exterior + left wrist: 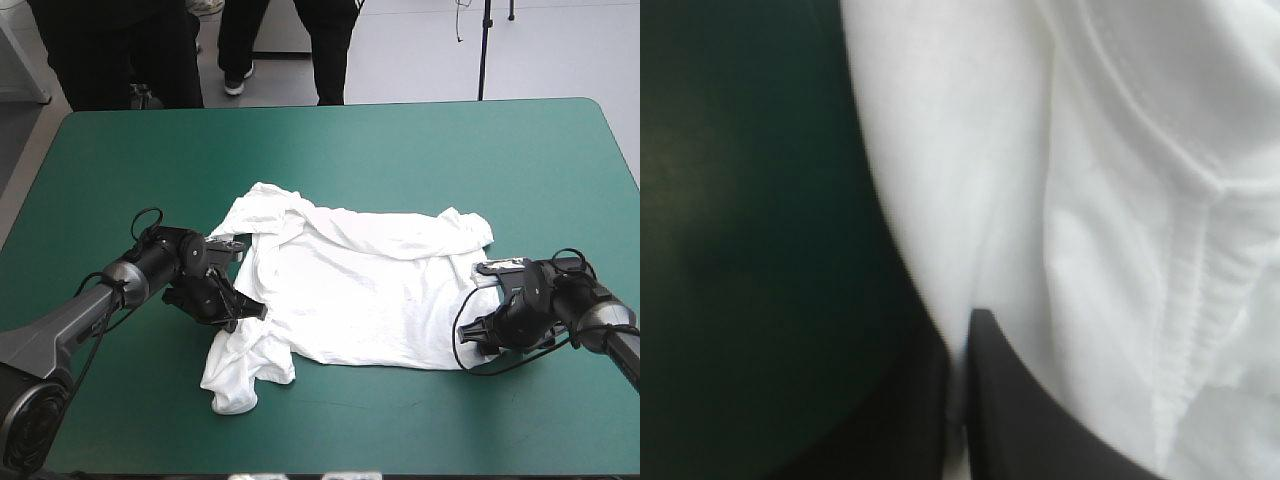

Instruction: Fold the cloth

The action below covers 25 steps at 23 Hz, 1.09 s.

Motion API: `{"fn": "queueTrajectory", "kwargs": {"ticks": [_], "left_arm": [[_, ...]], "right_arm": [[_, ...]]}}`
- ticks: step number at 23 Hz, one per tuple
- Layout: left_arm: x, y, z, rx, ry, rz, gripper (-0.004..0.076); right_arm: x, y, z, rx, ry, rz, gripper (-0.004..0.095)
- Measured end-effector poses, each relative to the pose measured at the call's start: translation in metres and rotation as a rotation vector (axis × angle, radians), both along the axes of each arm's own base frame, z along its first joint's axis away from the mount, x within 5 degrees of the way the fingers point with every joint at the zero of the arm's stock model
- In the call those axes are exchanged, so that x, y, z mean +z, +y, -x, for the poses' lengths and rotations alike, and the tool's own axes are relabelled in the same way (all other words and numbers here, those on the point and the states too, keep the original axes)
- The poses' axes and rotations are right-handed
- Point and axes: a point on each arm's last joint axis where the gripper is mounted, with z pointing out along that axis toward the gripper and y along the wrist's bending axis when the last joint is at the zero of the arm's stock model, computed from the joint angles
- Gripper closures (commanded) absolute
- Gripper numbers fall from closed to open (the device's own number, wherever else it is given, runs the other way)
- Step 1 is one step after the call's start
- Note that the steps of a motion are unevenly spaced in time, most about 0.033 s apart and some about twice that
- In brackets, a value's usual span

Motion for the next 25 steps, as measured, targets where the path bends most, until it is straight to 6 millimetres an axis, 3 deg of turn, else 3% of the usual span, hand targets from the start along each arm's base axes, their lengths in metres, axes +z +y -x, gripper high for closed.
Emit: {"fn": "queueTrajectory", "kwargs": {"ticks": [1, 3, 8, 10, 13, 15, 18, 25], "left_arm": [[0.0, 0.0, 0.0, 0.0, -0.001, 0.001, 0.0733], [0.0, 0.0, 0.0, 0.001, -0.003, 0.002, 0.0733], [0.001, 0.0, -0.002, -0.017, -0.025, 0.003, 0.0733], [0.014, 0.001, -0.003, -0.037, -0.058, -0.004, 0.0733], [0.065, 0.002, -0.001, -0.051, -0.174, 0.026, 0.0733], [0.11, 0.004, 0.005, -0.058, -0.28, 0.062, 0.0733], [0.16, 0.01, 0.019, -0.064, -0.402, 0.1, 0.0733], [0.285, 0.027, 0.066, -0.064, -0.774, 0.225, 0.0733]], "right_arm": [[0.0, 0.001, 0.0, 0.002, 0.002, -0.014, 0.0771], [0.0, 0.004, 0.001, 0.02, 0.005, -0.047, 0.0918], [0.004, 0.007, -0.002, 0.028, -0.01, -0.075, 0.0925], [0.02, 0.008, -0.009, 0.038, -0.026, -0.075, 0.0925], [0.071, 0.011, -0.018, 0.059, -0.105, -0.091, 0.0925], [0.118, 0.011, -0.016, 0.071, -0.215, -0.108, 0.0925], [0.171, 0.009, -0.007, 0.072, -0.365, -0.132, 0.0925], [0.298, 0.0, 0.044, 0.06, -0.802, -0.212, 0.0925]]}}
